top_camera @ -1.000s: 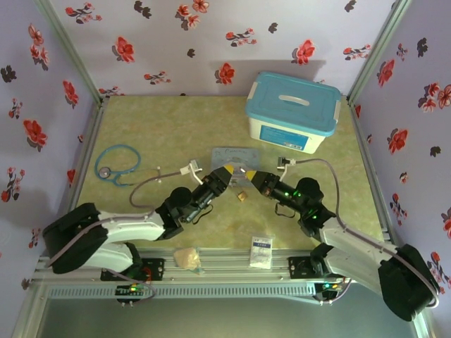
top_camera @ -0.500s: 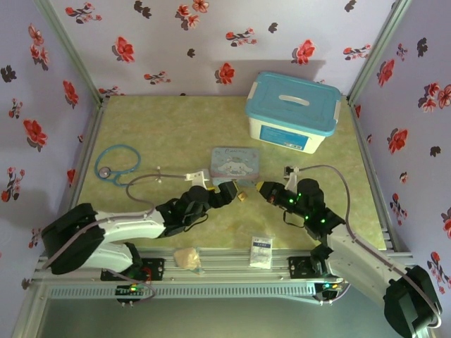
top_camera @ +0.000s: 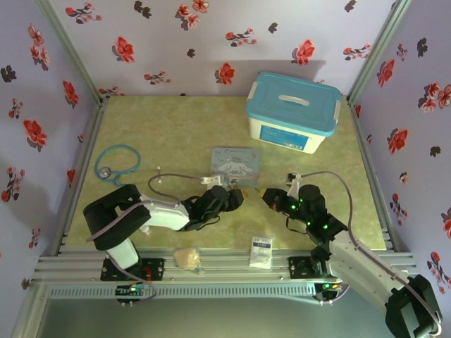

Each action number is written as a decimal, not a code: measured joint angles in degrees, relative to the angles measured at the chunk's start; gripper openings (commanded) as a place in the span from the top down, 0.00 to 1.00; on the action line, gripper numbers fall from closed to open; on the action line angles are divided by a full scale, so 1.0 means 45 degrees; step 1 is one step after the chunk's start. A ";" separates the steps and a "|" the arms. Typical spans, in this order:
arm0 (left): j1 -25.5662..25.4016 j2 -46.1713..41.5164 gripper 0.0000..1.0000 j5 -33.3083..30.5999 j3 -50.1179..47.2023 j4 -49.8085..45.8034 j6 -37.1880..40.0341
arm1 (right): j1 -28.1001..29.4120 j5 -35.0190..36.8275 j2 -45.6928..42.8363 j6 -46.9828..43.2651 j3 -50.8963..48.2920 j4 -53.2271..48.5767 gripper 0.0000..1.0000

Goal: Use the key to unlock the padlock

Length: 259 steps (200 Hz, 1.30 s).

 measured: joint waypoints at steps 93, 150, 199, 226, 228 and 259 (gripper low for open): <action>-0.0102 0.1559 0.45 -0.0724 0.0962 0.0544 0.0146 | -0.0029 0.0049 -0.0442 -0.0005 -0.0223 -0.0379 1.00; -0.0112 0.2419 0.60 -0.1039 0.1768 0.0607 0.0427 | -0.0039 0.0131 -0.0549 0.0005 -0.0374 -0.0413 1.00; -0.0107 0.2735 0.78 -0.1253 0.1885 0.0704 0.0554 | -0.0058 0.0282 -0.0675 0.0087 -0.0680 -0.0423 1.00; -0.0126 0.2909 0.76 -0.1132 0.2195 0.0539 0.0661 | -0.0063 0.0282 -0.0631 0.0131 -0.0763 -0.0369 1.00; -0.0136 0.2909 0.76 -0.1127 0.2220 0.0495 0.0661 | -0.0063 0.0282 -0.0602 0.0131 -0.0777 -0.0359 1.00; -0.0160 0.3021 0.76 -0.1122 0.2545 0.0097 0.0763 | -0.0447 0.0146 0.0743 0.0102 -0.0889 -0.0141 1.00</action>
